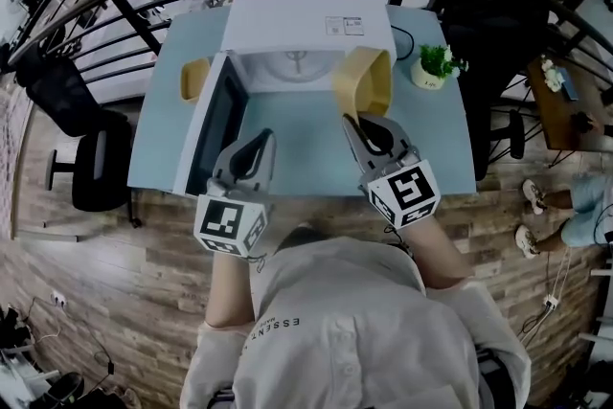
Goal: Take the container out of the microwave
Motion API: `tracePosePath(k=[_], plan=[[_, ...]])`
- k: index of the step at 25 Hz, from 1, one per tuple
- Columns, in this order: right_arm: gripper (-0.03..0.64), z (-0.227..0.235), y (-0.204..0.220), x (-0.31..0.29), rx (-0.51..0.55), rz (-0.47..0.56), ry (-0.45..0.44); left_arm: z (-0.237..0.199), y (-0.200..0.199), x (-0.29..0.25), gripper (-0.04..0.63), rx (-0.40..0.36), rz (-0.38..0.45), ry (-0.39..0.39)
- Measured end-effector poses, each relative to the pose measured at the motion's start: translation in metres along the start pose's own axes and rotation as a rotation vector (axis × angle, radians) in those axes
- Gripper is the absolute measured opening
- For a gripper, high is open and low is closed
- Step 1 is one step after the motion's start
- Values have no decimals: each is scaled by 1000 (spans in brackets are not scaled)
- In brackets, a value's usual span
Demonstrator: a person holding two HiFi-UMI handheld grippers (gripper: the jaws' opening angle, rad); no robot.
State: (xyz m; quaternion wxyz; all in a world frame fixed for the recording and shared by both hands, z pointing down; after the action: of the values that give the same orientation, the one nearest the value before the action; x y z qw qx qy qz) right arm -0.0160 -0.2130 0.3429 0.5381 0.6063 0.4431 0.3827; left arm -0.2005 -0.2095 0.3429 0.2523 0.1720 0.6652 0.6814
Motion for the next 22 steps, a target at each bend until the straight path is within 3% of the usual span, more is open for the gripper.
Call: tracePosePath(k=[9,22], plan=[[20,16,5,8,-31,30,37,7,-7,-15,2,-34,19,12],[20,25,9,12,-40,39,41,9,-7,-22,2,-19,19,-9]])
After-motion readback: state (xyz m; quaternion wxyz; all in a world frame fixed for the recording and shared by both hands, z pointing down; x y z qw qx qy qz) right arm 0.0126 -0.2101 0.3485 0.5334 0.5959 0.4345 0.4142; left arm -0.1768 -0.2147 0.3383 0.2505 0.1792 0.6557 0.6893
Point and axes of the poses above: the fingertips, and each gripper's own axes: x backward along the fingers, z to its right, y out of its underside, the point moved 5 cm from there along x, backward along the fingers, and after that the axes turned 15 degrees about y, right-handed, at the moved point
